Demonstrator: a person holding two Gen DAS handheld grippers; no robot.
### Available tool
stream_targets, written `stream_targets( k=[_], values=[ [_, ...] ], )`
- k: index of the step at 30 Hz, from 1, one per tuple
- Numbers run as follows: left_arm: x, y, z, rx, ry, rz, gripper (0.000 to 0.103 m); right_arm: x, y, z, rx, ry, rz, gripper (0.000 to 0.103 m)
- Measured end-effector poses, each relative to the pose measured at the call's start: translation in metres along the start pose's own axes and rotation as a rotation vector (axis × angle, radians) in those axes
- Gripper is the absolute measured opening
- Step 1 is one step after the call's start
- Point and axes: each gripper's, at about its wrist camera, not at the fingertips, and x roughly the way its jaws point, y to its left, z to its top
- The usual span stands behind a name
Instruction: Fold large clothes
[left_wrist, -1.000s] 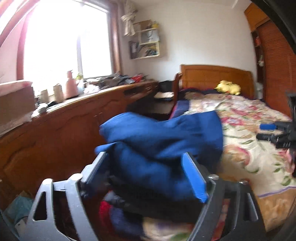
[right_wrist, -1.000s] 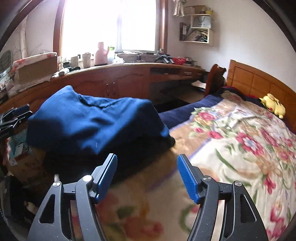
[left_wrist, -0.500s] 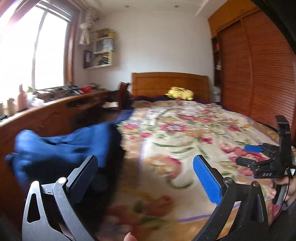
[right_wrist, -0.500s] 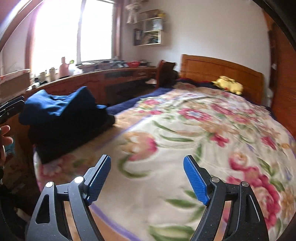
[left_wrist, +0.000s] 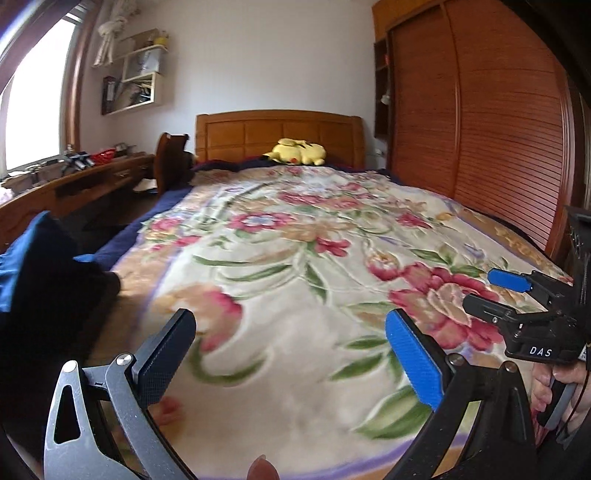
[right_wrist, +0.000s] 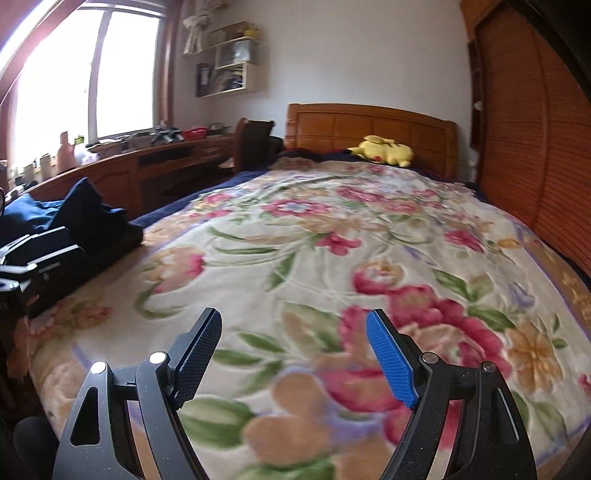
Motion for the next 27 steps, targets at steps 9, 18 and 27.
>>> stream_targets(
  k=[9,18,27],
  values=[
    [0.027,-0.052,0.012,-0.007,0.012,-0.035,0.103,-0.004,-0.014,-0.003,0.061,-0.046,-0.064,0.082],
    [0.041,-0.073,0.002,-0.009,0.002,-0.045,0.103,-0.016,-0.024,-0.014,0.106,-0.115,-0.13,0.082],
    [0.04,-0.078,-0.004,0.026,-0.005,-0.027,0.103,-0.012,-0.02,-0.023,0.105,-0.137,-0.148,0.082]
  ],
)
